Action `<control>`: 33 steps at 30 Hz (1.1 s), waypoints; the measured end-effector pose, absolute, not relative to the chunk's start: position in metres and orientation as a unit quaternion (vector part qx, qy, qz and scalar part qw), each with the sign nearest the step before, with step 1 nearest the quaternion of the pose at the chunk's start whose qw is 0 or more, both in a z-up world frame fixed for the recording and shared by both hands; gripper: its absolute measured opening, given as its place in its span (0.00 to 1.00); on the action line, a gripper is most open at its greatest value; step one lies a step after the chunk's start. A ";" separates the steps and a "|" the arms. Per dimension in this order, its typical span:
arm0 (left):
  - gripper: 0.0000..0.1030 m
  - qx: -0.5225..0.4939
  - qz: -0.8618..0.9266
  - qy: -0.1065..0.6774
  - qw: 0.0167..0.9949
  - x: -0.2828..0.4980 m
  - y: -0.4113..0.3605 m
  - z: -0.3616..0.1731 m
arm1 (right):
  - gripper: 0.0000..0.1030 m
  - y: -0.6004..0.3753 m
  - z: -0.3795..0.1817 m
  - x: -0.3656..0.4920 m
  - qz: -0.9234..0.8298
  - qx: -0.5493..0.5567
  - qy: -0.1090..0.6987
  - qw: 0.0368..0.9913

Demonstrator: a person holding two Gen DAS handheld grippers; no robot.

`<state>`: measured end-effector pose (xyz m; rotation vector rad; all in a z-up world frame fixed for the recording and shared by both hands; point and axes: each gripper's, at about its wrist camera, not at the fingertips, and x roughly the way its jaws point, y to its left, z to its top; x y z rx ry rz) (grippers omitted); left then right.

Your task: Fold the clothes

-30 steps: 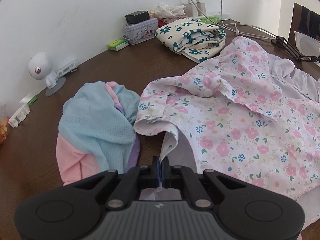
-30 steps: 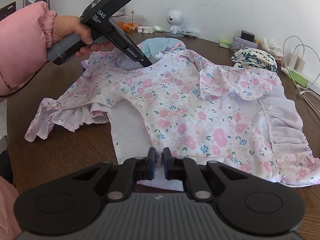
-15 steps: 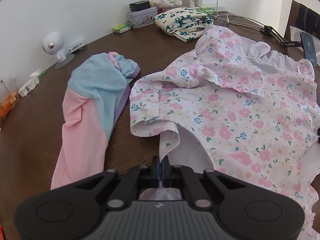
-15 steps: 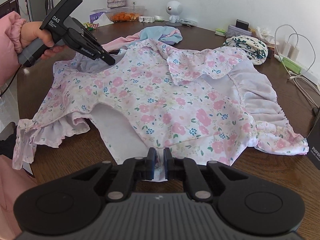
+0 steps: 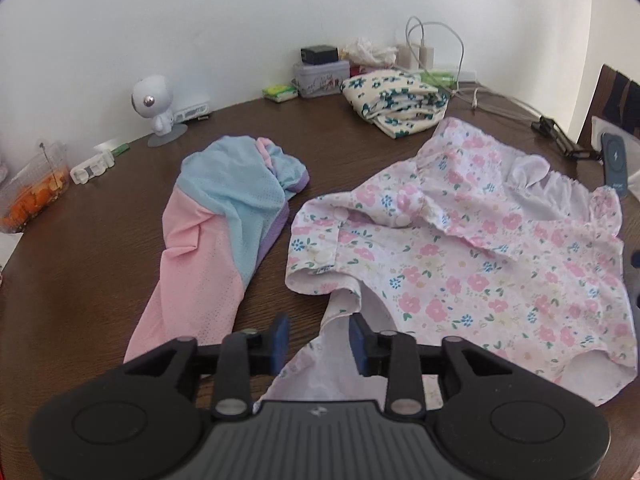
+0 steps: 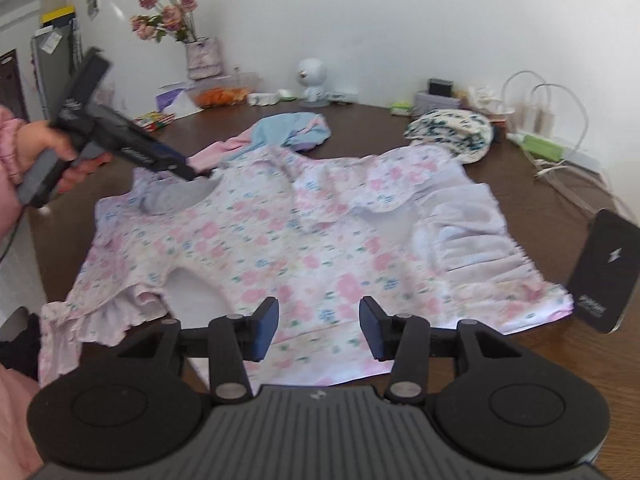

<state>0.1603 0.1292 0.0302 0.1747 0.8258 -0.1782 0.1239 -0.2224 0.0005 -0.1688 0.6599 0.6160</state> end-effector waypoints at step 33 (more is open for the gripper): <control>0.17 0.134 -0.001 0.448 0.884 0.140 0.167 -0.009 | 0.46 -0.192 -0.019 0.105 0.331 -0.121 0.453 0.818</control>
